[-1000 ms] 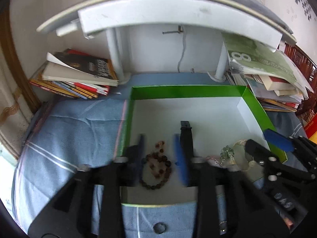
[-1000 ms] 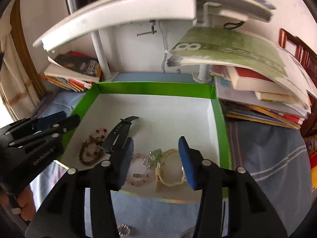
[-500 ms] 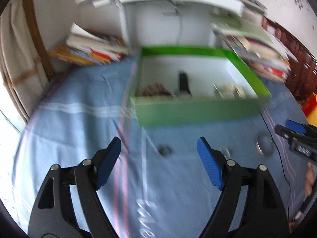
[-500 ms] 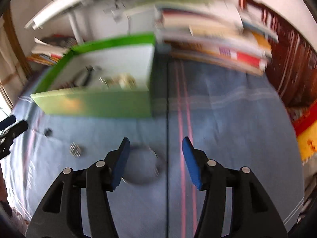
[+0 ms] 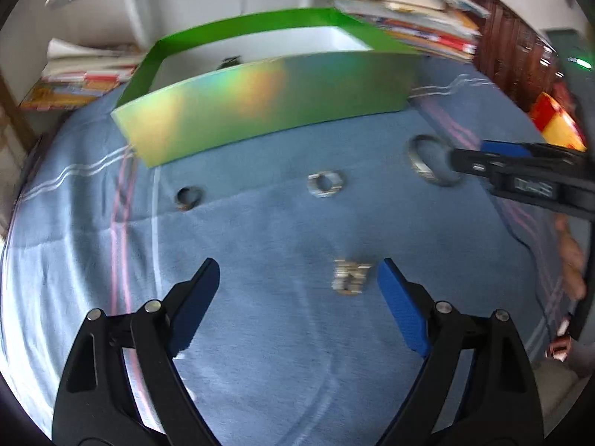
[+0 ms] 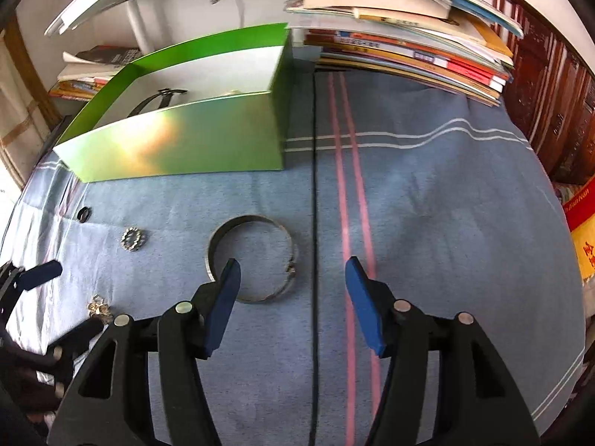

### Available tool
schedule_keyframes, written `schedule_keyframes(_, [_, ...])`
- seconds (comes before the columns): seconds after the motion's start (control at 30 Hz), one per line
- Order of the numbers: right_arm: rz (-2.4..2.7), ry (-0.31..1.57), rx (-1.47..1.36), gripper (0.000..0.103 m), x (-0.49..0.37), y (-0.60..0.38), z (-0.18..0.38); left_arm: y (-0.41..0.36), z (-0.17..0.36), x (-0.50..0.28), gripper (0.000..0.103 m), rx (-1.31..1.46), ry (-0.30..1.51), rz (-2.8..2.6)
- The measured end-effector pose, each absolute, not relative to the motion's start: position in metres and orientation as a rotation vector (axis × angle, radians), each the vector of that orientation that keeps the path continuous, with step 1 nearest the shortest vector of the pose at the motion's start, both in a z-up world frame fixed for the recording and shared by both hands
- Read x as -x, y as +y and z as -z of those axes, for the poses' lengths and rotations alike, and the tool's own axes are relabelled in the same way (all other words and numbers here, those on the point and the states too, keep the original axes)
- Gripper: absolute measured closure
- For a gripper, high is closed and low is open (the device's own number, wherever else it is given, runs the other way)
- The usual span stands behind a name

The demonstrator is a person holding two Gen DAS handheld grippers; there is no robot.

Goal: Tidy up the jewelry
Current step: 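Open both tools over the green box and move back to the table, then grasp the gold flower brooch with the left tool while the right tool grasps the silver bangle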

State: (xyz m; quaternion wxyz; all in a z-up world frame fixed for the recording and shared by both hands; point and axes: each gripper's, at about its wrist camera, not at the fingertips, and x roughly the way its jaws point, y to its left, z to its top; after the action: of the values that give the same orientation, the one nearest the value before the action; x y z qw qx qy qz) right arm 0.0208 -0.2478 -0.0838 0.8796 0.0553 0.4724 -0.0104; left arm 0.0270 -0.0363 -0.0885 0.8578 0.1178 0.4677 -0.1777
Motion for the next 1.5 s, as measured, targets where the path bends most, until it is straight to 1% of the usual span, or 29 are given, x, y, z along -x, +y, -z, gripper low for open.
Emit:
schedule_keyframes(0.27, [0.01, 0.997, -0.11, 0.043, -0.024, -0.243, 0.088, 0.006, 0.084, -0.046, 0.017, -0.161, 0.99, 0.236])
schedule_keyframes(0.5, [-0.061, 0.987, -0.076, 0.043, -0.028, -0.221, 0.084, 0.011, 0.084, -0.049, 0.017, -0.142, 0.998, 0.237])
schedule_keyframes(0.77, [-0.178, 1.045, -0.03, 0.043, -0.03, -0.19, 0.093, 0.008, 0.09, -0.045, 0.017, -0.153, 1.013, 0.245])
schedule_keyframes(1.0, [-0.177, 1.054, -0.021, 0.043, -0.023, -0.189, 0.092, 0.026, 0.09, -0.049, 0.017, -0.108, 1.021, 0.19])
schedule_keyframes(1.2, [-0.136, 1.048, -0.027, 0.043, -0.023, -0.194, 0.094, 0.01, 0.081, -0.038, 0.016, -0.112, 0.996, 0.282])
schedule_keyframes(1.5, [-0.058, 1.025, 0.012, 0.043, -0.028, -0.198, 0.097, -0.025, 0.097, -0.037, 0.015, -0.17, 1.035, 0.335])
